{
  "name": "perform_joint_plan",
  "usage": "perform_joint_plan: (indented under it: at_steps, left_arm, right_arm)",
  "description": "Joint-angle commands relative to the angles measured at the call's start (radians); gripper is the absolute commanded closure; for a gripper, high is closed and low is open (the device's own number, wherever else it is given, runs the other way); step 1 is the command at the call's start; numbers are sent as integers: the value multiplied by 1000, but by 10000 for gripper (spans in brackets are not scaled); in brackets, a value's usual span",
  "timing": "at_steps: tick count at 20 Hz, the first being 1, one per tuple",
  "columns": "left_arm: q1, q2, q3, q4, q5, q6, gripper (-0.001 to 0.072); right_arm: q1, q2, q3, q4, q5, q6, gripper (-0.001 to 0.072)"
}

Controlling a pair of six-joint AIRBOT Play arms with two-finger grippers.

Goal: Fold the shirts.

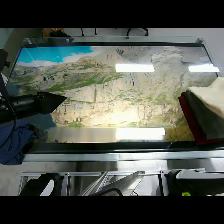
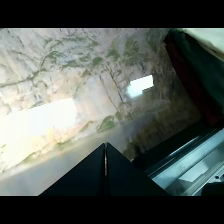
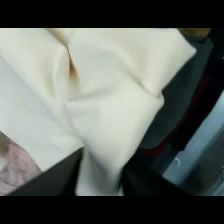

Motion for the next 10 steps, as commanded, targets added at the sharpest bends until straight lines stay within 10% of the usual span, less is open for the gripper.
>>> perform_joint_plan:
  at_steps: [1, 7, 8, 10]
  left_arm:
    - [0, 37, 0, 2, -1, 10, 695]
    - [0, 62, 0, 1, 0, 18, 695]
    - [-1, 62, 0, 0, 2, 18, 695]
    - [0, 62, 0, -1, 9, 18, 695]
  right_arm:
    - [-3, 3, -74, -65, 48, -75, -7]
    - [-3, 19, -124, -57, 42, -90, 11]
    - [-3, 19, -124, -44, 35, -95, 72]
    - [-1, 19, -124, 56, 3, -95, 456]
